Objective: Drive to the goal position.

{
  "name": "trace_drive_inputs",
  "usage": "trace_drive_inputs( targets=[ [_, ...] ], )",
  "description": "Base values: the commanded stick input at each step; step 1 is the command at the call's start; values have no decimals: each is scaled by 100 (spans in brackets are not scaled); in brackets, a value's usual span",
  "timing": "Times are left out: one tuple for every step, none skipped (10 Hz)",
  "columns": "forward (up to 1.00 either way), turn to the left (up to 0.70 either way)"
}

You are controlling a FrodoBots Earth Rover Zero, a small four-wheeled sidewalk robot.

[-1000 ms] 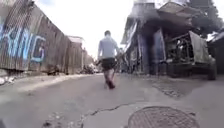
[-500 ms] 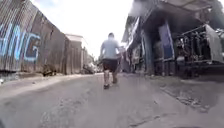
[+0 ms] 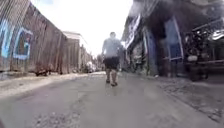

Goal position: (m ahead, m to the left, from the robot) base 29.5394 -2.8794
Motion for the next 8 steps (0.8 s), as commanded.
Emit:
trace_drive_inputs(
  targets=[
    [100,0],
    [100,0],
    [100,0],
    [100,0],
    [100,0],
    [100,0],
    [100,0],
    [100,0]
  ],
)
